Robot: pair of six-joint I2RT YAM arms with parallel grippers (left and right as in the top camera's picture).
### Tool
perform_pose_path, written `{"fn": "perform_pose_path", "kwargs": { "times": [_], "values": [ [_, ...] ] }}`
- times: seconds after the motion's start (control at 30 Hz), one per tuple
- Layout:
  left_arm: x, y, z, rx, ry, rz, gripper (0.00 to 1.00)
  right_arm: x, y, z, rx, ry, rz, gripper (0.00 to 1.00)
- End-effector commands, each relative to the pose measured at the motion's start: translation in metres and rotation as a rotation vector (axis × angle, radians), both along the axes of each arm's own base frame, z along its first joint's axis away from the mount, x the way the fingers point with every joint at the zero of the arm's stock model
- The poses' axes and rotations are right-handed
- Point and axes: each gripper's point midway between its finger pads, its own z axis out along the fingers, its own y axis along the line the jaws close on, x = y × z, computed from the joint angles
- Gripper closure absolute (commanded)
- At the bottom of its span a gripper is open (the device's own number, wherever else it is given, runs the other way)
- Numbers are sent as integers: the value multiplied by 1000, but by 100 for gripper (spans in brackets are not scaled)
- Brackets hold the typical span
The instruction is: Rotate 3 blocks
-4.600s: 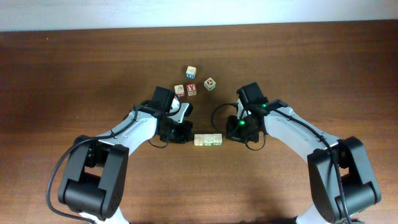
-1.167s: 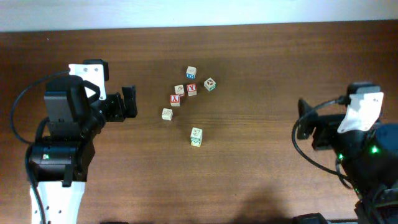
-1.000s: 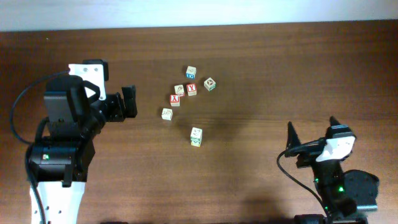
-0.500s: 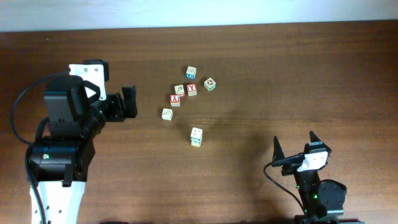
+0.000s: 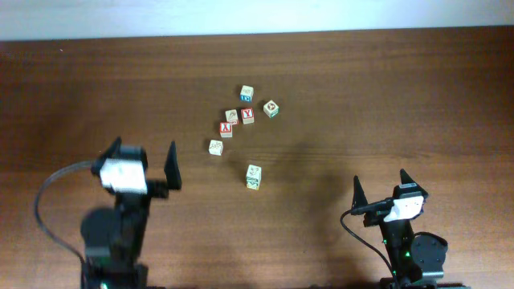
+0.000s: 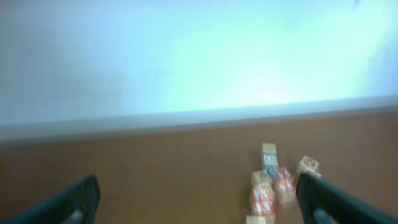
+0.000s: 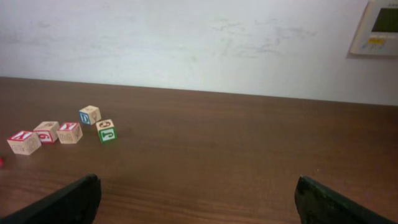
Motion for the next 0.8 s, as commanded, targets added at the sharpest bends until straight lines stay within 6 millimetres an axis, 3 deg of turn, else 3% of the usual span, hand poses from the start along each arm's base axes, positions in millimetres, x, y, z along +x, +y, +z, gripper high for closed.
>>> {"fn": "perform_pose_path", "kwargs": {
  "times": [0.0, 0.03, 0.1, 0.2, 0.23, 0.77],
  "values": [
    [-20, 8, -39, 61, -84, 28, 1, 0, 0, -3, 5, 4, 2, 1],
    [-26, 14, -58, 73, -93, 51, 1, 0, 0, -3, 5, 4, 2, 1],
    [-32, 13, -78, 172, -108, 31, 1, 0, 0, -3, 5, 4, 2, 2],
    [-41, 11, -121, 272, 31, -3, 1, 0, 0, -3, 5, 4, 2, 1],
    [-42, 11, -113, 276, -3, 2, 1, 0, 0, -3, 5, 4, 2, 1],
    [-42, 11, -113, 275, -5, 1, 1, 0, 0, -3, 5, 4, 2, 1]
  ]
}}
